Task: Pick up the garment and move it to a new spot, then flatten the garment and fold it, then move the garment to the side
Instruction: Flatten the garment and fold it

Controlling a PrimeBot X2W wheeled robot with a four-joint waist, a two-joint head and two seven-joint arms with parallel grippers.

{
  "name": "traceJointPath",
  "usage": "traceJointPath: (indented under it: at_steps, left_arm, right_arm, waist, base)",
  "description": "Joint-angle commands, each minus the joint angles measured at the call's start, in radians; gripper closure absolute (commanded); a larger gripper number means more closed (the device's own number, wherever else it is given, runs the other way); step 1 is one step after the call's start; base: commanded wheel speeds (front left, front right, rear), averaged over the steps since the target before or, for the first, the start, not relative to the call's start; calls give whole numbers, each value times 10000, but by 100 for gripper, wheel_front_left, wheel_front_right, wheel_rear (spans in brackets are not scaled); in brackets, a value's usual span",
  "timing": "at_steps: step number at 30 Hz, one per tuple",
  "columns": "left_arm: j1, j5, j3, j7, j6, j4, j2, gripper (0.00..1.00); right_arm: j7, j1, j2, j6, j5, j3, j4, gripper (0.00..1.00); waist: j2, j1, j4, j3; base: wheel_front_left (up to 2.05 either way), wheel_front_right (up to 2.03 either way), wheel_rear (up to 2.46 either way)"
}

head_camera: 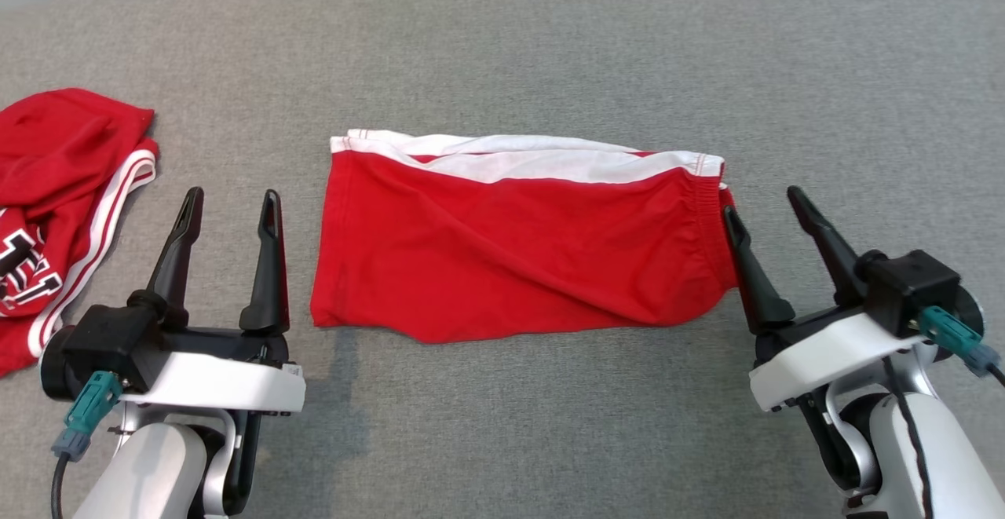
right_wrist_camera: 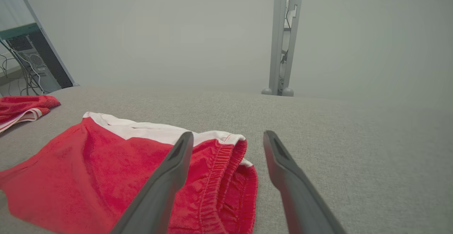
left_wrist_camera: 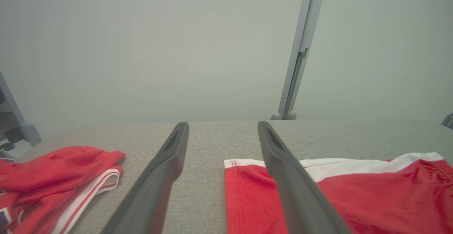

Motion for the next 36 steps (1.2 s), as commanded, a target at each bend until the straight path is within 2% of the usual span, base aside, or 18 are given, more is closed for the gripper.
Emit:
traceJointPath:
  at_steps: [1,10,20,21,22,23,29,36]
  left_arm:
    - [-183,73,5,-61,-29,16,19,0]
    - [-461,125,-124,-88,-348,279,-278,0]
    - [-617,232,-158,-107,-601,529,-505,0]
    - [-609,240,-147,-109,-625,555,-510,0]
    - [-599,253,-132,-110,-649,600,-522,0]
    - [-600,265,-124,-111,-670,615,-526,0]
    - [-544,297,-93,-116,-755,691,-553,0]
    - [-475,321,-119,-112,-819,750,-588,0]
  right_arm:
    - [94,-104,-38,-3,8,-18,118,0]
    - [524,-594,119,-1,-60,-337,1859,0]
    - [1091,-1260,-222,-4,1094,-39,3472,1]
    - [1238,-1319,-280,-4,1261,31,3500,52]
    - [1512,-1397,-433,-4,1635,177,3457,97]
    - [1641,-1432,-526,-6,1805,214,3407,100]
    - [2263,-1413,-1214,-12,2484,168,2714,100]
    - [2668,-728,-2121,-4,2752,-1096,2194,100]
  waist:
    - [-1,0,83,54]
    - [-1,0,516,468]
    - [-1,0,689,700]
    - [-1,0,677,702]
    - [-1,0,644,701]
    - [-1,0,623,700]
    - [-1,0,439,644]
    - [-1,0,339,526]
  base:
    - [0,0,0]
    - [0,0,0]
    - [0,0,0]
    - [0,0,0]
    - [0,0,0]
    - [0,0,0]
    - [0,0,0]
    - [0,0,0]
